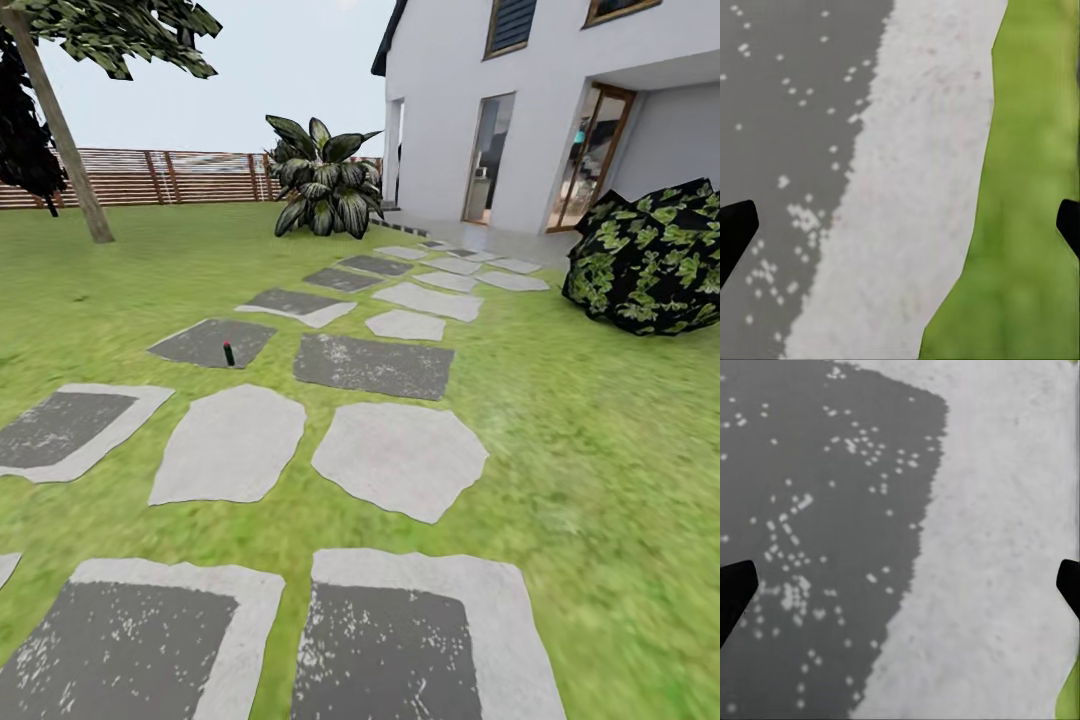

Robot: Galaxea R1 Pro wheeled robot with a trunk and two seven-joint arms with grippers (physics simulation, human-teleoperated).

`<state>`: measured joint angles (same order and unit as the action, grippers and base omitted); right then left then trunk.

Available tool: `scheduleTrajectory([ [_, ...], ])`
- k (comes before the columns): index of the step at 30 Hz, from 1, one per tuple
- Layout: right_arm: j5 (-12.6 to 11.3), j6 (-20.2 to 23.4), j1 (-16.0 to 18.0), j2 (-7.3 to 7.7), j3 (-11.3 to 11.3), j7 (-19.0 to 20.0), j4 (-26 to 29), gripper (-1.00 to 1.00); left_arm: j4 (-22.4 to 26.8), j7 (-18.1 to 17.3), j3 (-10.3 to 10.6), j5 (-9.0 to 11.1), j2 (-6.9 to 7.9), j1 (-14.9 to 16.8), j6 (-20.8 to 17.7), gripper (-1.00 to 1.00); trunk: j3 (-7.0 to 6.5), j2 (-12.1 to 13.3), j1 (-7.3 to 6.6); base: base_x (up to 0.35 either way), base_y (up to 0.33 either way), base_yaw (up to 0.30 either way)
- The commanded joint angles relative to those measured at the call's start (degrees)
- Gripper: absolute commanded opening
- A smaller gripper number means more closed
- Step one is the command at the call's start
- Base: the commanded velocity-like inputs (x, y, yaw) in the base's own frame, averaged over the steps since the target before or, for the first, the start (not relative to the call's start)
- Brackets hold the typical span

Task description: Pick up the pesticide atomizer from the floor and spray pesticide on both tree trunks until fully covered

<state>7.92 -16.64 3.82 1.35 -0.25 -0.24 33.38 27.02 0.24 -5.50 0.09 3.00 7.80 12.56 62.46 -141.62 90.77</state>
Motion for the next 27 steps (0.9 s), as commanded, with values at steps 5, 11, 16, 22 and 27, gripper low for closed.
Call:
scheduleTrajectory([
  [5,0.4,-0.1,0.0,0.06,0.0,0.0,0.0,1.0,0.0,0.0,0.0,-0.1,-0.01,0.0,0.2,1.0,0.05,0.0,0.02,0.34,0.0,0.0],
  [11,0.4,-0.1,0.0,0.25,0.0,0.0,0.1,1.0,0.0,0.0,0.0,-0.2,-0.03,0.0,0.2,1.0,0.05,0.0,0.02,0.34,0.0,0.0],
  [16,0.4,-0.1,0.0,0.48,0.1,0.0,0.1,1.0,0.0,0.0,0.0,-0.2,-0.03,0.0,0.2,1.0,0.05,0.0,0.02,0.34,0.0,0.0],
  [22,0.4,-0.1,0.0,0.5,0.1,0.1,0.1,1.0,0.0,0.0,0.0,-0.2,-0.02,0.0,0.2,1.0,0.05,0.0,0.02,0.34,0.0,0.0],
  [27,0.3,-0.1,0.0,0.34,-0.1,0.1,0.0,1.0,0.0,0.0,0.0,-0.2,-0.01,0.0,0.2,1.0,0.05,0.0,0.02,0.34,0.0,0.0],
])
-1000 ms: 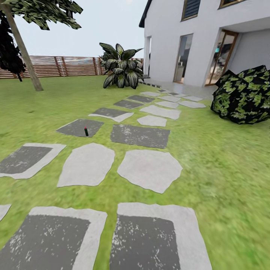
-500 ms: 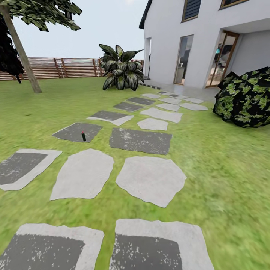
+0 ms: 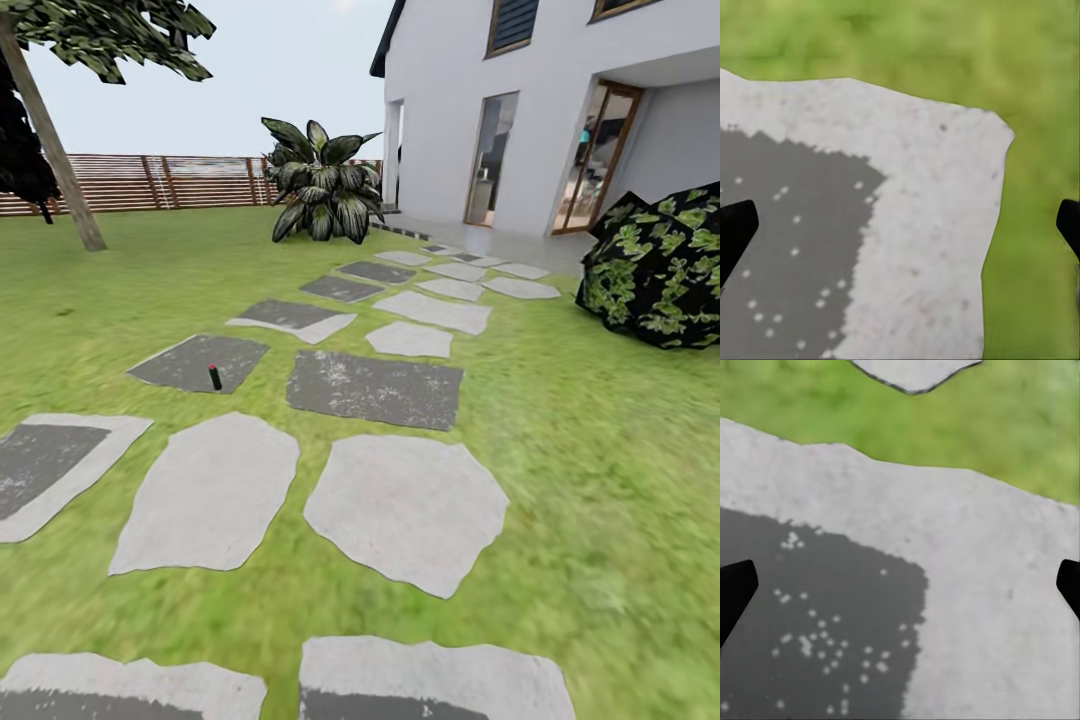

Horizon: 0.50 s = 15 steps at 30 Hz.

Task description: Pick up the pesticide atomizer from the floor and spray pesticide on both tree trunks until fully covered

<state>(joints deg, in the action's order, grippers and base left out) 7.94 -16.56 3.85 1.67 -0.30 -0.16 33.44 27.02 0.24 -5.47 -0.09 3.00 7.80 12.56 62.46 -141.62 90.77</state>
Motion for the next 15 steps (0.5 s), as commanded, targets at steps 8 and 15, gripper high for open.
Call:
scheduleTrajectory([
  [8,0.3,-0.1,0.0,-0.14,0.0,-0.1,0.0,1.0,0.0,0.0,-0.1,-0.1,-0.01,0.0,0.2,1.0,0.05,0.0,0.02,0.34,0.0,0.0],
  [15,0.3,-0.1,0.0,-0.17,0.0,-0.1,0.0,1.0,0.0,0.0,-0.1,-0.1,-0.01,0.0,0.2,1.0,0.05,0.0,0.02,0.34,0.0,0.0],
])
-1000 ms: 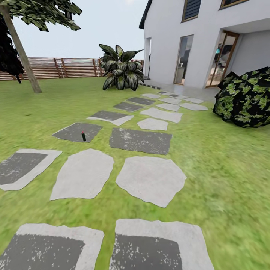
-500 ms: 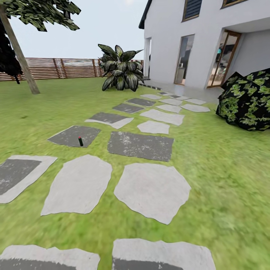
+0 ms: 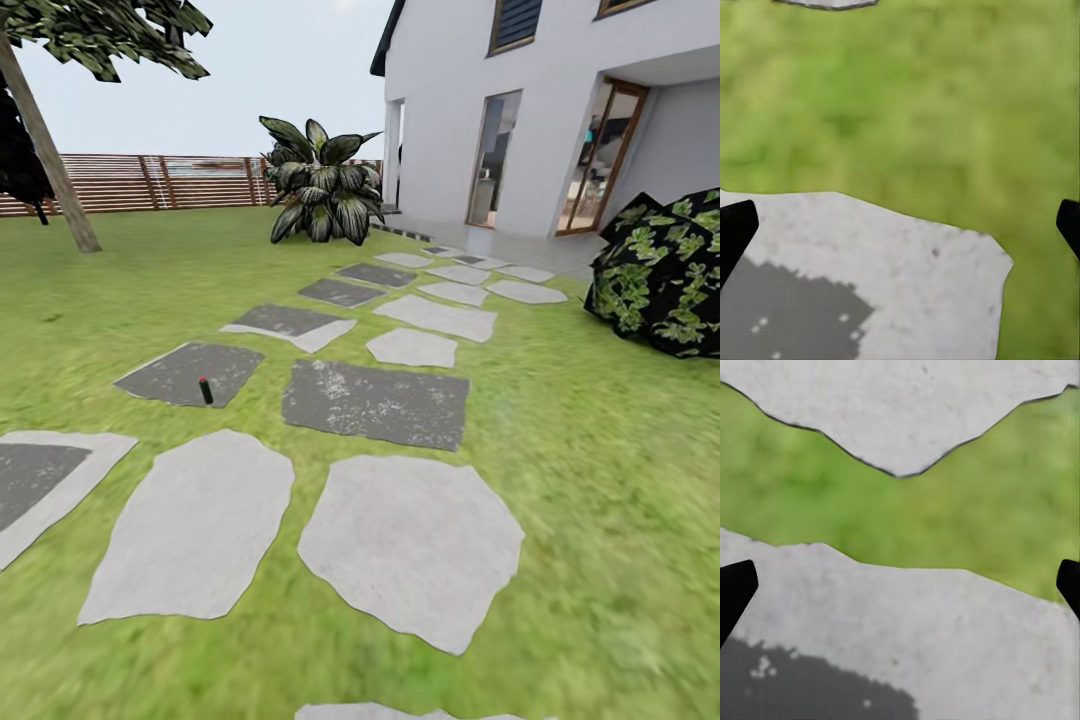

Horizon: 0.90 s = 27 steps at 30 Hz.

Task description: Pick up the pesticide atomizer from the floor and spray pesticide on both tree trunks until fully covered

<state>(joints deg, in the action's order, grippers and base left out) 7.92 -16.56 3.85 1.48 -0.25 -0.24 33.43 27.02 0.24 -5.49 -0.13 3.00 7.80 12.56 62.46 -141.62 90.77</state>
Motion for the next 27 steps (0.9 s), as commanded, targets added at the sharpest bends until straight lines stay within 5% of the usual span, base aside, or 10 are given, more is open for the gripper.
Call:
scheduleTrajectory([
  [1,0.3,-0.1,0.0,0.02,0.0,0.0,0.0,1.0,0.0,0.0,-0.1,0.0,-0.01,0.0,0.2,1.0,0.05,0.0,0.02,0.34,0.0,0.0],
  [27,0.3,-0.2,0.0,-0.16,0.0,0.0,0.0,1.0,0.0,0.0,-0.1,0.2,-0.01,0.0,0.2,1.0,0.05,0.0,0.02,0.34,0.04,0.0],
])
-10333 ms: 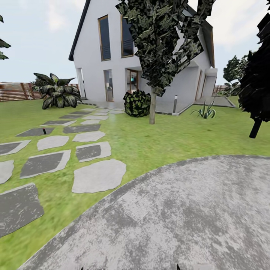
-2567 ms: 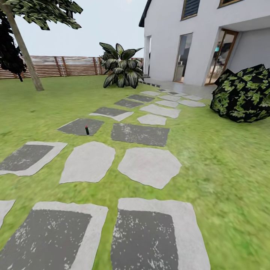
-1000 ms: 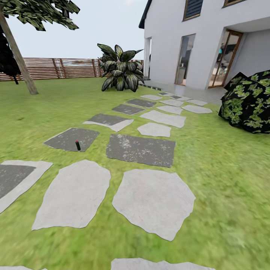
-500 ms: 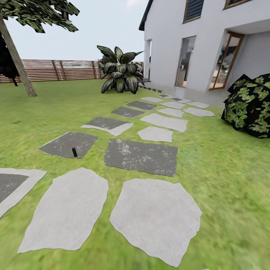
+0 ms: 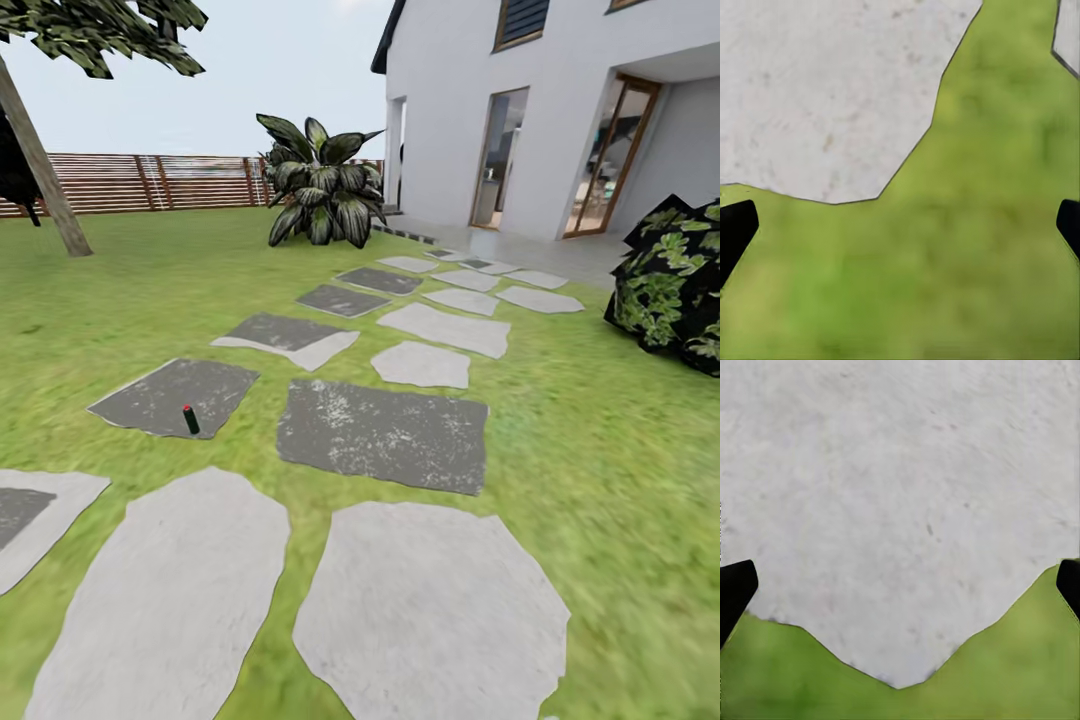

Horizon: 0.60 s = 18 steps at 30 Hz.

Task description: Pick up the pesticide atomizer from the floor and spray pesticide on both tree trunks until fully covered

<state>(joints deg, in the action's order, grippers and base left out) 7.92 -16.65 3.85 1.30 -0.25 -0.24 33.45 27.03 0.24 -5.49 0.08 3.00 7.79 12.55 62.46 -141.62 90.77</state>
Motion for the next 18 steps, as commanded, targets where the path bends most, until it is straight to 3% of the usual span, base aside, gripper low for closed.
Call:
scheduleTrajectory([
  [1,0.3,-0.1,0.0,0.02,0.0,0.0,0.0,1.0,-0.1,0.0,-0.1,0.0,-0.01,0.0,0.2,1.0,0.05,0.0,0.02,0.337,0.122,0.0],
  [9,0.3,-0.1,0.0,0.02,0.0,0.0,0.0,1.0,-0.1,0.0,-0.1,-0.1,-0.01,0.0,0.2,1.0,0.05,0.0,0.02,0.336,0.115,0.0],
  [18,0.3,-0.1,0.0,0.02,0.0,0.0,0.0,1.0,-0.1,0.0,-0.1,-0.2,-0.01,0.0,0.2,1.0,0.05,0.0,0.02,0.339,0.017,0.0],
])
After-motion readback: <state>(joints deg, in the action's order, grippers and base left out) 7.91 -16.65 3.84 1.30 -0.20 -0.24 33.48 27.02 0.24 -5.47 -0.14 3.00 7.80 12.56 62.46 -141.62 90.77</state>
